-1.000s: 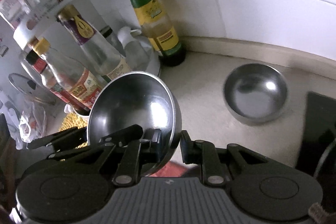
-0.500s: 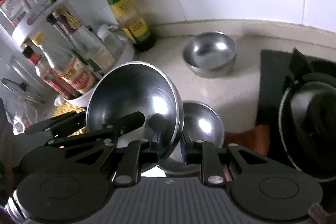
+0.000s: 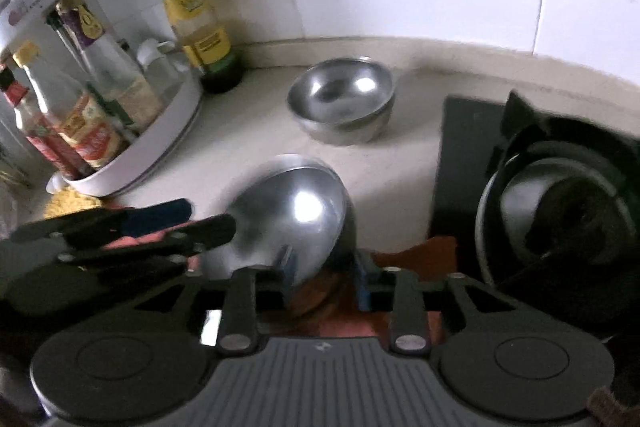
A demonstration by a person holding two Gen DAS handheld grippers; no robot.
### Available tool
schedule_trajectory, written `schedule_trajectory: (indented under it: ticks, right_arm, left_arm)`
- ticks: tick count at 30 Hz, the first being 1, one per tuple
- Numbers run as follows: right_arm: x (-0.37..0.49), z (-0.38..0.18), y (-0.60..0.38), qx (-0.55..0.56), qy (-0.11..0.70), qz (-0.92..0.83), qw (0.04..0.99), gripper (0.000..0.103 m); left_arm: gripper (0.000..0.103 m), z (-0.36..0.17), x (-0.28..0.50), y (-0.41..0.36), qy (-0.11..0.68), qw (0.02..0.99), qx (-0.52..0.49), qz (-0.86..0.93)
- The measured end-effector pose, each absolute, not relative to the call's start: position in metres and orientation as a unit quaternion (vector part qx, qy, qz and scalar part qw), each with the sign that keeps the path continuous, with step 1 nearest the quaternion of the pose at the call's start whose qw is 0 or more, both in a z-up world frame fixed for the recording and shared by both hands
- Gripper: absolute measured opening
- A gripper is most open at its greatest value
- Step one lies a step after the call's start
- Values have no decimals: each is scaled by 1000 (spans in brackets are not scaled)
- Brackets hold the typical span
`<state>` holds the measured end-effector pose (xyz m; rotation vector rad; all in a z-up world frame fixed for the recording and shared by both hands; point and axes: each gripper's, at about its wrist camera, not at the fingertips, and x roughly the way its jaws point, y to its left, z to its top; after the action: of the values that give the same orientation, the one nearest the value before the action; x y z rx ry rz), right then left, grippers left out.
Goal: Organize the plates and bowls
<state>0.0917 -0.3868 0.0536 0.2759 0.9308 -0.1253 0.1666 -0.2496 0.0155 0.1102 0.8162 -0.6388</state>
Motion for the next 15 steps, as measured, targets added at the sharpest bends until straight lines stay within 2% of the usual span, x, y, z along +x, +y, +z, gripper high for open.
schedule_trajectory:
  ticks: [10,15]
  right_arm:
    - [78,61,-402,118,425,-71,894,35]
    - [80,57,-418,148,376,-102,909,35]
  left_arm:
    - [58,21,179,-247,387,873,44,-295]
    - [58,8,185,-251,404,862,34,-304]
